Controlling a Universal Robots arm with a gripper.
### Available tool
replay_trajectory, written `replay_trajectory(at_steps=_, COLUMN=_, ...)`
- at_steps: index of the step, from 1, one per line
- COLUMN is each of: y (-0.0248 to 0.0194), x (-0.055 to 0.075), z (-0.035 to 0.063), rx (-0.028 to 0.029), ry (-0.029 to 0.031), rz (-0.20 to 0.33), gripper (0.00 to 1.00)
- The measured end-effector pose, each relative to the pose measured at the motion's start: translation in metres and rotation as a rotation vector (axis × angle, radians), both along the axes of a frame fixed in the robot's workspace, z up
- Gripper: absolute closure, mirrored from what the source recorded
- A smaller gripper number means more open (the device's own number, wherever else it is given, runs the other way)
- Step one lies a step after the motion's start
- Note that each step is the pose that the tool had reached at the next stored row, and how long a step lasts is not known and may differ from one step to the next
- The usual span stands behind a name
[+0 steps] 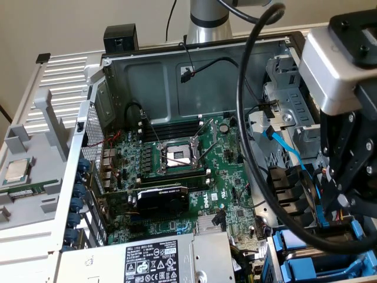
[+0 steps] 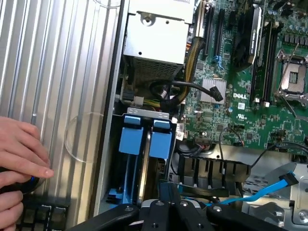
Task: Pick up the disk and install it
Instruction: 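Insert the second disk wire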
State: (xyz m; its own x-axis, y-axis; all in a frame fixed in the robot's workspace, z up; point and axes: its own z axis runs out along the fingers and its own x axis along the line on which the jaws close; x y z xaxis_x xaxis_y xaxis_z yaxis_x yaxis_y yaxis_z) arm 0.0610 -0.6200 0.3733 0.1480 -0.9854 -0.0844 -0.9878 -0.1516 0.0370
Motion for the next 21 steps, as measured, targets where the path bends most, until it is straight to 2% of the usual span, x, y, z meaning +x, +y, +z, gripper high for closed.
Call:
replay_trajectory(at_steps=10, y=0.0, x=0.0, z=0.0, rx=0.0, ry=-0.0005, rz=0.182, gripper=0.89)
replay_trajectory(at_steps=19, y=0.0, x=0.0, z=0.0, rx=0.0019, ry=-0.0118, rz=0.345, gripper=0.89)
replay_trajectory(at_steps=21, y=0.0, x=0.0005, z=0.0001, rx=0.0009, ry=-0.018, rz=0.361, gripper=0.89)
